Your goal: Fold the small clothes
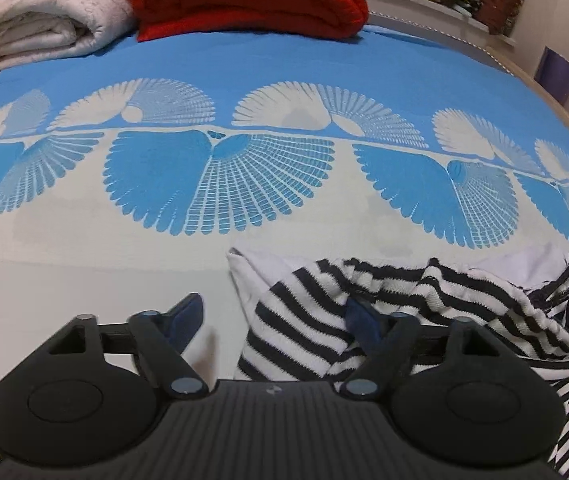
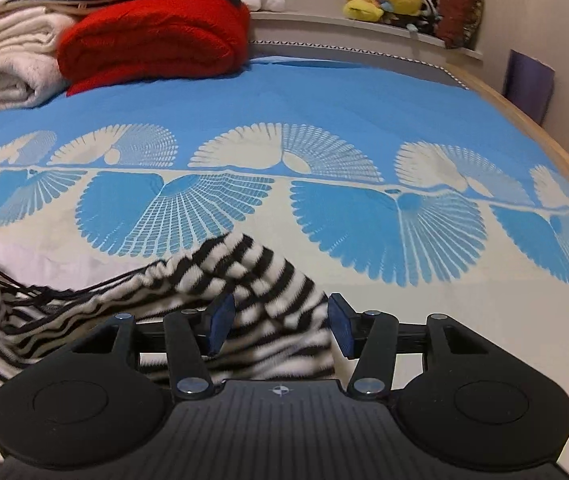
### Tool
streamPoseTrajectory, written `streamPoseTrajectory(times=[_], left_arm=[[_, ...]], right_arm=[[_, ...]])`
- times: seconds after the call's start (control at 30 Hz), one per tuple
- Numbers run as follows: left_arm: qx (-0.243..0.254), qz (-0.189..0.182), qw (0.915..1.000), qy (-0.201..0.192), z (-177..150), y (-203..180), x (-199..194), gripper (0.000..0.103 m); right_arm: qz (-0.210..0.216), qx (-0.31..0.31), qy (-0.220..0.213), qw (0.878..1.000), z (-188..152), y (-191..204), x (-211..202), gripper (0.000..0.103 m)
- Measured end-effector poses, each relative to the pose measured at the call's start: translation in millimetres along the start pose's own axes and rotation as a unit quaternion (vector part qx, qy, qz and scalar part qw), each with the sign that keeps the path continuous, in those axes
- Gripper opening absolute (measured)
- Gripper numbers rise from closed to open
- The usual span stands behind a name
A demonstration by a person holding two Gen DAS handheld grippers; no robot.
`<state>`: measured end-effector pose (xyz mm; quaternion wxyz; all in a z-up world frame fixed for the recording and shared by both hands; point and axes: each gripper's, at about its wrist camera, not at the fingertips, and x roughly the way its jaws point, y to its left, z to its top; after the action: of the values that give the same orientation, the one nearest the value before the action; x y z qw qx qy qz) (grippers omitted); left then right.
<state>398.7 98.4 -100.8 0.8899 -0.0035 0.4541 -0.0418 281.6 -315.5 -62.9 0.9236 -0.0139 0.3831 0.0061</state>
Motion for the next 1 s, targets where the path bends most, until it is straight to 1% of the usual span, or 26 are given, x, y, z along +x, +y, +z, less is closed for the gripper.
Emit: streamPoseTrajectory(times=[0.03, 0.07, 0.1, 0.13, 0.17, 0.2, 0.23, 0.27, 0.3, 0.33, 0.4, 0.43, 0.47, 0.53, 0.57, 0.63, 0.67, 0.7, 0.73, 0.77, 0.8, 0.83, 0.87, 0.9, 0.93, 1.0], left_arm=[[0.002, -0.008, 1.0, 0.002, 0, 1, 3, 0.064], [0.006, -0.022, 0.9997, 0.005, 1, 1, 5, 0.04], [0.013, -0.035, 0.9993, 0.006, 2, 1, 5, 0.003], [0.022, -0.033, 0.9992, 0.0, 3, 0, 5, 0.002], [0.029, -0.018, 0.999, -0.028, 6, 2, -2, 0.001], [0.022, 0.005, 0.9978, -0.063, 10, 6, -11, 0.001], [-0.012, 0.024, 0.994, -0.106, 16, 16, -24, 0.001], [-0.046, 0.03, 0.9895, -0.134, 19, 26, -32, 0.001], [-0.074, 0.038, 0.9856, -0.148, 22, 35, -36, 0.001], [-0.082, 0.034, 0.987, -0.134, 23, 38, -31, 0.001], [-0.055, 0.017, 0.9961, -0.067, 21, 30, -8, 0.001], [-0.026, 0.038, 0.9981, -0.041, 19, 21, 2, 0.001], [-0.003, 0.052, 0.9982, -0.031, 18, 15, 9, 0.002], [-0.016, 0.05, 0.998, -0.037, 20, 16, 10, 0.002], [-0.036, 0.05, 0.9969, -0.049, 22, 22, 7, 0.002], [-0.075, 0.042, 0.9929, -0.082, 24, 31, -4, 0.002], [-0.08, 0.043, 0.9924, -0.083, 23, 31, -4, 0.002], [-0.073, 0.048, 0.9943, -0.061, 21, 30, 2, 0.004], [-0.064, 0.049, 0.9965, -0.021, 20, 28, 12, 0.007], [-0.059, 0.041, 0.9972, 0.021, 21, 27, 17, 0.025], [-0.058, 0.03, 0.9963, 0.055, 18, 27, 23, 0.032], [-0.061, 0.032, 0.996, 0.057, 16, 28, 18, 0.032], [-0.067, 0.038, 0.9962, 0.042, 16, 30, 8, 0.033], [-0.079, 0.035, 0.9959, 0.025, 16, 35, -3, 0.033], [-0.097, 0.023, 0.9949, 0.016, 15, 42, -13, 0.033], [-0.135, -0.012, 0.9906, 0.02, 8, 57, -25, 0.033]], right_arm=[[0.001, -0.002, 0.001, 1.0, 2, 2, 6, 0.053], [0.002, -0.004, 0.002, 1.0, 5, 3, 11, 0.053], [0.002, -0.01, 0.003, 1.0, 7, 4, 17, 0.053], [0.002, -0.016, 0.003, 1.0, 8, 6, 21, 0.051], [0.004, -0.024, 0.003, 1.0, 10, 9, 24, 0.042], [0.017, -0.028, -0.003, 0.999, 14, 10, 25, 0.003], [0.017, -0.009, -0.032, 0.999, 22, 9, 17, 0.002], [0.024, 0.036, -0.08, 0.996, 31, 1, 4, 0.002], [0.053, 0.093, -0.127, 0.986, 40, -11, -9, 0.002], [0.055, 0.113, -0.144, 0.981, 44, -15, -13, 0.002], [0.023, 0.097, -0.112, 0.989, 46, -7, 4, 0.002], [-0.001, 0.076, -0.078, 0.994, 43, 0, 18, 0.002], [-0.025, 0.057, -0.049, 0.997, 40, 7, 31, 0.002], [-0.035, 0.056, -0.007, 0.998, 35, 9, 49, 0.002], [-0.034, 0.073, -0.016, 0.997, 37, 7, 49, 0.002], [-0.022, 0.097, -0.077, 0.992, 44, 3, 32, 0.002], [-0.02, 0.094, -0.099, 0.99, 47, 3, 26, 0.002], [-0.032, 0.082, -0.093, 0.992, 46, 7, 29, 0.002], [-0.043, 0.071, -0.052, 0.995, 42, 9, 41, 0.003], [-0.044, 0.068, 0.0, 0.997, 35, 9, 54, 0.003], [-0.037, 0.075, 0.057, 0.995, 28, 5, 66, 0.004], [-0.032, 0.088, 0.077, 0.993, 25, 1, 67, 0.004], [-0.029, 0.099, 0.062, 0.993, 25, -3, 58, 0.007], [-0.03, 0.101, 0.043, 0.994, 28, -6, 46, 0.015], [-0.033, 0.1, 0.025, 0.994, 29, -8, 34, 0.028], [-0.026, 0.106, 0.012, 0.994, 28, -18, 15, 0.039]])
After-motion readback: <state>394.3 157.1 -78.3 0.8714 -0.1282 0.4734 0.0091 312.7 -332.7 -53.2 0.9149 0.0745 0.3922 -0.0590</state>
